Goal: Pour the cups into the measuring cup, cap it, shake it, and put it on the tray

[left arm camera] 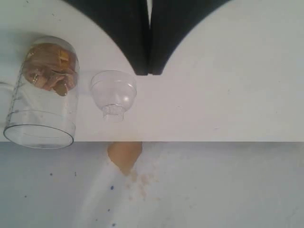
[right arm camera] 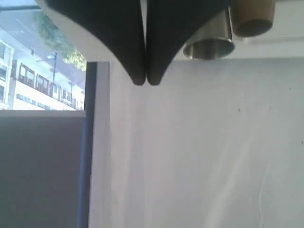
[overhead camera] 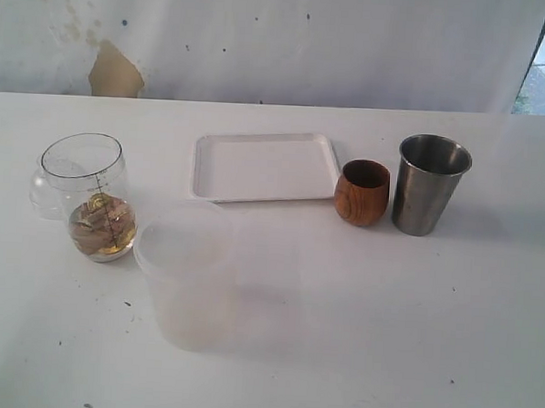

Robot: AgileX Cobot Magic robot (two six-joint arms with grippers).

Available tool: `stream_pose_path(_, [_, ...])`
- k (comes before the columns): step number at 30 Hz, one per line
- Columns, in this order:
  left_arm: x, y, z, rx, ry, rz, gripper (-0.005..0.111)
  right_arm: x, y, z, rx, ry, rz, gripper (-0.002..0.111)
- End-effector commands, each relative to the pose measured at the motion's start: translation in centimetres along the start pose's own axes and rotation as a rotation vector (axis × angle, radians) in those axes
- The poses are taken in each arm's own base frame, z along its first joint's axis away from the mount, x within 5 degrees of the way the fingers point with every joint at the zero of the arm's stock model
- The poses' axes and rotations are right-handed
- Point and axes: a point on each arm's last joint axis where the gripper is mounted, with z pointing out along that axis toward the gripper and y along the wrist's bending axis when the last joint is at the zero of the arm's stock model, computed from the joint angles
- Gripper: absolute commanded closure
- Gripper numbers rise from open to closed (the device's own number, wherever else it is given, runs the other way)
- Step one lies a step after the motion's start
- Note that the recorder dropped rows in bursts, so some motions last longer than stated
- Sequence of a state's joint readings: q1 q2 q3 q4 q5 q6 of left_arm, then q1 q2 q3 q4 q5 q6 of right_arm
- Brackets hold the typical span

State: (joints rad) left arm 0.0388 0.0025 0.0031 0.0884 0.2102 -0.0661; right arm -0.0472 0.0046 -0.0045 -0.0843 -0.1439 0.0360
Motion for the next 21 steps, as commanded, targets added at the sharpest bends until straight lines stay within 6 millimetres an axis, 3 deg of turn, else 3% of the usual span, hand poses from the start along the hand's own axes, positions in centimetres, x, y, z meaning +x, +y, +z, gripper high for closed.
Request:
stream_pose_path(1, [-0.2,0.0,0.0,0.001,-0.014,-0.004,0.107,1.3,0.0,-0.1,-0.002,0.129,-0.031,0.108])
stream_pose_path(10, [-0.2,0.0,0.0,0.001,-0.014,-0.004,0.107,4.0,-0.1,-0.9,0.004,0.442,-0.036,0.108])
stream_pose_path(21, [-0.2,0.0,0.0,0.001,-0.014,-0.004,0.107,4.4,-0.1,-1.1,-0.004,0.485,-0.07,0.108])
